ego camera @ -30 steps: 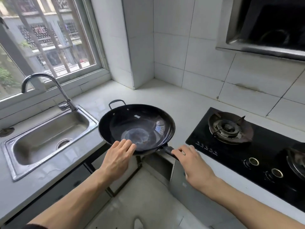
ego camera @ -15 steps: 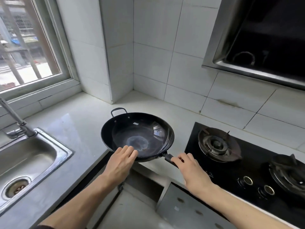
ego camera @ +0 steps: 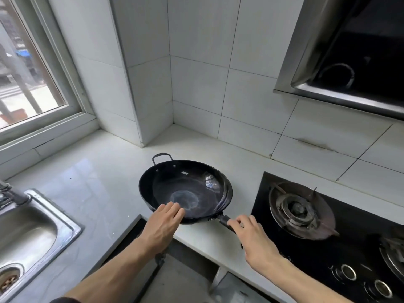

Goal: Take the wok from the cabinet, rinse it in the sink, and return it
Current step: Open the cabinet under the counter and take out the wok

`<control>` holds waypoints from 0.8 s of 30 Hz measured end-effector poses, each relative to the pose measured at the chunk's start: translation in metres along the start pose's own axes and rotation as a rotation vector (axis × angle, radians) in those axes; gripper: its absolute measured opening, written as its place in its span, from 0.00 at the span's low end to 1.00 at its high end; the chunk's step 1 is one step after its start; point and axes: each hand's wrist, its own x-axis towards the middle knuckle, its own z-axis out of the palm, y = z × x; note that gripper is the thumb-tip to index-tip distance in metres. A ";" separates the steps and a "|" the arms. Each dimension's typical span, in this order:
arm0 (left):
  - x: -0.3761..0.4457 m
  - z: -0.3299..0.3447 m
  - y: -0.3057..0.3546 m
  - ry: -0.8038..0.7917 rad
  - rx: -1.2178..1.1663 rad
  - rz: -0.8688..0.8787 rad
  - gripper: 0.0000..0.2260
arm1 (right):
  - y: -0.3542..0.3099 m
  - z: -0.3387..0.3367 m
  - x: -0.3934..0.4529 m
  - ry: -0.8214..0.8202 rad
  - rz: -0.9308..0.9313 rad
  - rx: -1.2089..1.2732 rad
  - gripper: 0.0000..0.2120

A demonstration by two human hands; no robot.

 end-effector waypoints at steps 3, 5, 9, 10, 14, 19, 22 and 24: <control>0.019 0.010 -0.009 -0.012 0.017 0.012 0.17 | 0.009 -0.002 0.017 -0.010 0.006 0.001 0.39; 0.031 0.017 -0.014 -0.020 0.023 0.002 0.16 | 0.015 0.001 0.027 -0.003 0.005 0.000 0.39; 0.048 0.029 -0.018 0.007 0.032 -0.006 0.15 | 0.029 0.014 0.047 0.022 0.004 0.023 0.40; 0.051 0.032 -0.017 0.008 0.034 -0.015 0.15 | 0.032 0.018 0.051 0.026 0.003 0.036 0.40; 0.057 0.049 -0.016 -0.042 0.035 -0.099 0.16 | 0.042 0.034 0.065 0.052 -0.004 0.097 0.40; 0.048 0.075 -0.015 -0.122 0.010 -0.182 0.19 | 0.051 0.068 0.074 0.010 -0.013 0.153 0.38; 0.045 0.077 -0.010 -0.169 -0.027 -0.176 0.20 | 0.057 0.083 0.072 0.004 0.000 0.185 0.38; 0.045 0.074 -0.009 -0.196 -0.042 -0.170 0.21 | 0.061 0.090 0.072 0.009 0.003 0.208 0.38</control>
